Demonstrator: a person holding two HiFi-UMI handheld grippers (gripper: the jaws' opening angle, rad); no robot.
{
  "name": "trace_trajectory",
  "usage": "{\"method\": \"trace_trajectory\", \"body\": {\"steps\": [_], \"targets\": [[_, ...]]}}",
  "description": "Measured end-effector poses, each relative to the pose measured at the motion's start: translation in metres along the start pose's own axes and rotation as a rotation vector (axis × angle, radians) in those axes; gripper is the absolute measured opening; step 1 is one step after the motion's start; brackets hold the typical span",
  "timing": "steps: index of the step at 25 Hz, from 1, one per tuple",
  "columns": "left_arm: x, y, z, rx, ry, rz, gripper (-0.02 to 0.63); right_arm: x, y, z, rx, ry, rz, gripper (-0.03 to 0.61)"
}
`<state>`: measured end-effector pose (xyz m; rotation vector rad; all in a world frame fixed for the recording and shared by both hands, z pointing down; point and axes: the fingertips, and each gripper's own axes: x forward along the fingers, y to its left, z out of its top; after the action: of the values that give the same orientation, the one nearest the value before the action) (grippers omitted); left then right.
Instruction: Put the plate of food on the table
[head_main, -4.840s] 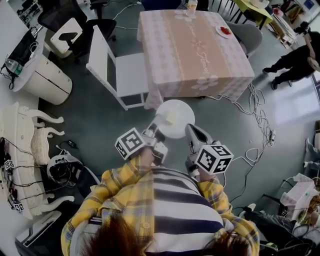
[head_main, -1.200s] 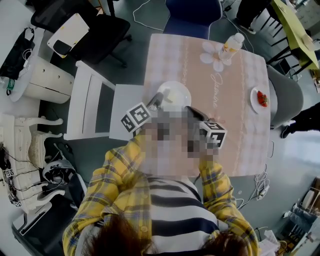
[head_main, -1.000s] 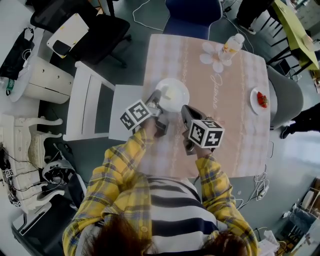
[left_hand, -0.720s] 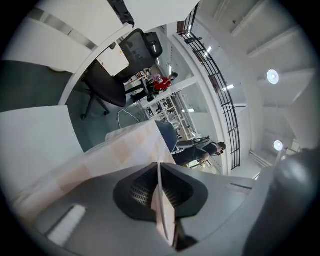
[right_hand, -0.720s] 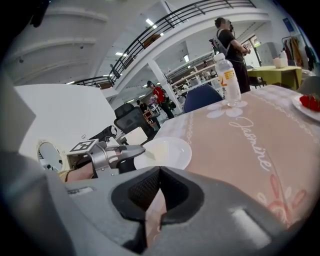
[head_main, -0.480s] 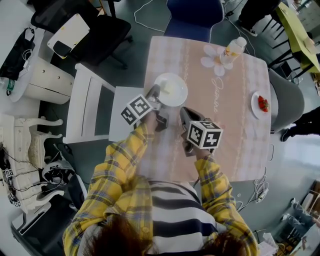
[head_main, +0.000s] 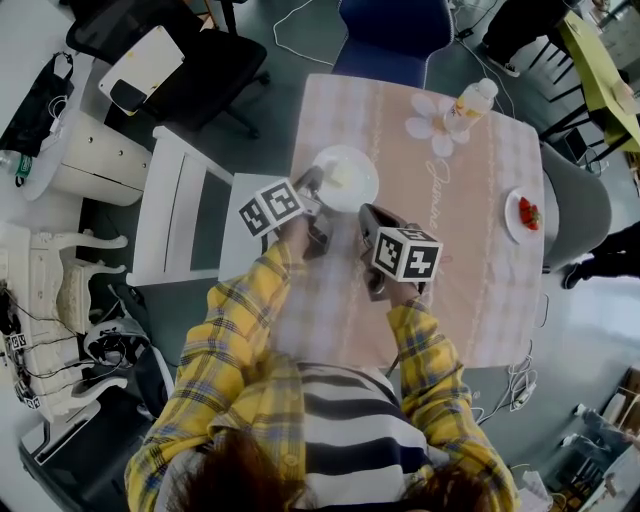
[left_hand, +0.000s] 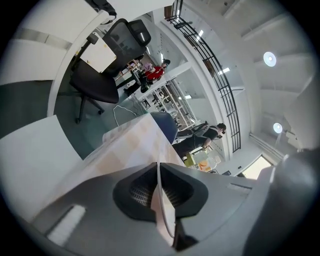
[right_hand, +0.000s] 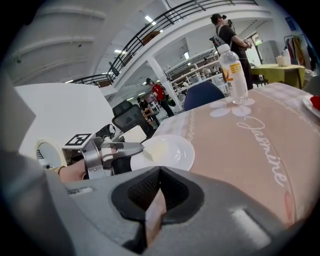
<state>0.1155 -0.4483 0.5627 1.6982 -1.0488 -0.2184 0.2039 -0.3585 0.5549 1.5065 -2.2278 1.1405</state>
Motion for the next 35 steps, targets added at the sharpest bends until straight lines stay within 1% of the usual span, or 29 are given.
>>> {"method": "trace_trajectory", "body": {"steps": [2,4,8,10,12,14,15,17,18,20,22,24,29,35], "targets": [[0.001,0.001,-0.001,0.040,0.043,0.009,0.007,0.004,0.000,0.000,-0.001,0.007,0.001,-0.002],[0.001,0.001,-0.003,0.114,0.091,0.031,0.015,0.007,-0.001,-0.002,-0.003,0.015,0.002,-0.003],[0.001,0.002,-0.006,0.313,0.166,0.092,0.047,0.010,-0.004,-0.004,-0.007,0.029,0.000,-0.002],[0.000,0.004,-0.007,0.434,0.203,0.129,0.062,0.012,-0.005,-0.005,-0.008,0.033,-0.003,-0.003],[-0.001,0.007,-0.006,0.571,0.235,0.166,0.077,0.014,-0.007,-0.005,-0.010,0.038,-0.005,-0.002],[-0.003,0.007,-0.003,0.693,0.248,0.198,0.084,0.016,-0.007,-0.005,-0.014,0.040,-0.005,-0.002],[-0.005,0.007,-0.001,0.739,0.247,0.210,0.077,0.017,-0.007,-0.004,-0.016,0.042,-0.005,-0.002],[-0.007,0.006,0.003,0.801,0.239,0.225,0.078,0.019,-0.006,-0.004,-0.020,0.047,-0.004,-0.003],[-0.009,0.007,0.004,0.818,0.232,0.228,0.078,0.020,-0.006,-0.005,-0.023,0.049,-0.003,-0.002],[-0.014,0.007,0.005,0.823,0.206,0.227,0.068,0.021,-0.004,-0.005,-0.027,0.052,-0.002,-0.002],[-0.021,0.004,0.004,0.802,0.169,0.216,0.003,0.021,-0.004,-0.005,-0.032,0.053,-0.004,-0.002],[-0.028,0.001,-0.001,0.771,0.148,0.201,0.003,0.020,-0.004,-0.005,-0.034,0.050,-0.008,-0.002],[-0.036,-0.014,-0.022,0.678,0.156,0.125,0.003,0.017,-0.001,-0.001,-0.029,0.028,-0.009,-0.002],[-0.049,-0.028,-0.046,0.660,0.177,0.041,0.003,0.012,0.009,-0.005,-0.042,0.018,-0.020,-0.002]]}}
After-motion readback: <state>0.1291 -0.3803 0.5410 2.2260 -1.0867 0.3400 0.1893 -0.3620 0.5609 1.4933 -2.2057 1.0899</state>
